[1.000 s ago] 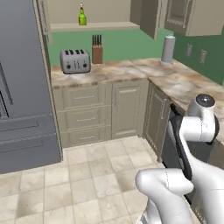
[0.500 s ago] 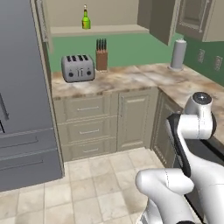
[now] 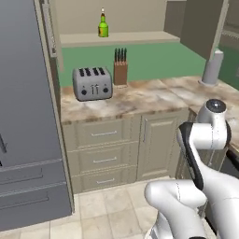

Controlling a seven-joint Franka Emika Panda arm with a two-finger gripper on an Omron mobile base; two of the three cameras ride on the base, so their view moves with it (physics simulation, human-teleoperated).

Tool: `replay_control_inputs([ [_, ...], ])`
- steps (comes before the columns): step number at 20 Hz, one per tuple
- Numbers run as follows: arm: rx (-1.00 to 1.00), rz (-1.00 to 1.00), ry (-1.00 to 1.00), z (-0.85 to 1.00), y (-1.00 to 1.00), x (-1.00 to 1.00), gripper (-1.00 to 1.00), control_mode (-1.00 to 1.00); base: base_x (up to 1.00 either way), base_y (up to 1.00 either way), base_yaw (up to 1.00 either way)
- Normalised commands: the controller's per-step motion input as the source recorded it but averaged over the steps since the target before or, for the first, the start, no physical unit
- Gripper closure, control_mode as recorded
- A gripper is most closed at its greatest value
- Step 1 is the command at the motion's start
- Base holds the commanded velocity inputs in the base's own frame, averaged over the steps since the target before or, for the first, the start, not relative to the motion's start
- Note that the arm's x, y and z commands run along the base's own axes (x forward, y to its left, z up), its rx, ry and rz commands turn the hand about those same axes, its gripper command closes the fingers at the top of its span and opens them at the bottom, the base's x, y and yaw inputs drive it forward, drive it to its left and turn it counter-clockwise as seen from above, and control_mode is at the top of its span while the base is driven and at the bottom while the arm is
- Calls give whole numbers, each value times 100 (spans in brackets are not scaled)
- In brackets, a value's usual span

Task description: Move the cutting board and knife to the sink. Then move spray from the cabinet to the counter.

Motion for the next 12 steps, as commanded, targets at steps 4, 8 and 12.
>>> replay_control_inputs([
  [4,0,0,0,0,0,0,-100,100,79,22,0],
  [8,0,0,0,0,0,0,-100,100,78,24,0],
  [12,0,0,0,0,0,0,-100,100,75,29,0],
])
